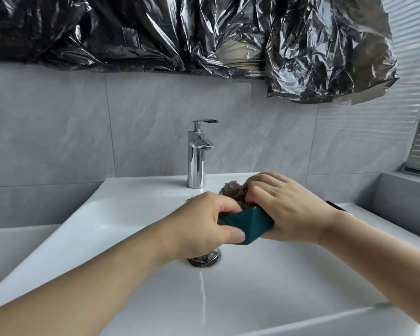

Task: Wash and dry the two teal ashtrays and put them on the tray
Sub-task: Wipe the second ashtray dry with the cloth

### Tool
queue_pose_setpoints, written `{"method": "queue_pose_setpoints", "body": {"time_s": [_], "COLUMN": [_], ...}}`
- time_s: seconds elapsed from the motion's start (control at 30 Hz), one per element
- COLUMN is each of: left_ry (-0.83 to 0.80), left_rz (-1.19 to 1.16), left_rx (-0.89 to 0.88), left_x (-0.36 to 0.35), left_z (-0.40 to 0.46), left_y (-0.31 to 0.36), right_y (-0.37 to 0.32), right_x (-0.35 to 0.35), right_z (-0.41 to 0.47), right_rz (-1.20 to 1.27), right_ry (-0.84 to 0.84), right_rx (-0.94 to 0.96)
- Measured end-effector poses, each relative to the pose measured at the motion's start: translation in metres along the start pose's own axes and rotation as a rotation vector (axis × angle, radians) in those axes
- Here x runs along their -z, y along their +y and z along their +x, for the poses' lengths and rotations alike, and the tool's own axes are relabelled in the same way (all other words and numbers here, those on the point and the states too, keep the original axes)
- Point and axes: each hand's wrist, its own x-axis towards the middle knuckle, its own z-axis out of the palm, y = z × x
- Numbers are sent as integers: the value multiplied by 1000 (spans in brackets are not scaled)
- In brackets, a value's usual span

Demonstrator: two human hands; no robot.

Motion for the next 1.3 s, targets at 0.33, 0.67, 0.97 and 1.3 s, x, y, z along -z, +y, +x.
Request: {"method": "queue_pose_setpoints", "body": {"time_s": [0.33,0.67,0.97,1.3], "left_ry": [-33,6,61,-35], "left_rz": [160,72,39,256], "left_rx": [-140,33,-127,24], "left_x": [13,-11,32,20], "left_z": [-3,0,-14,-4], "left_y": [-9,4,-4,-13], "right_y": [11,2,7,7], "right_x": [-3,-3,5,-10], "right_z": [-5,1,27,23], "right_rz": [180,77,355,63], "right_ry": [54,-86,107,-86], "right_rx": [-3,8,-120,14]}}
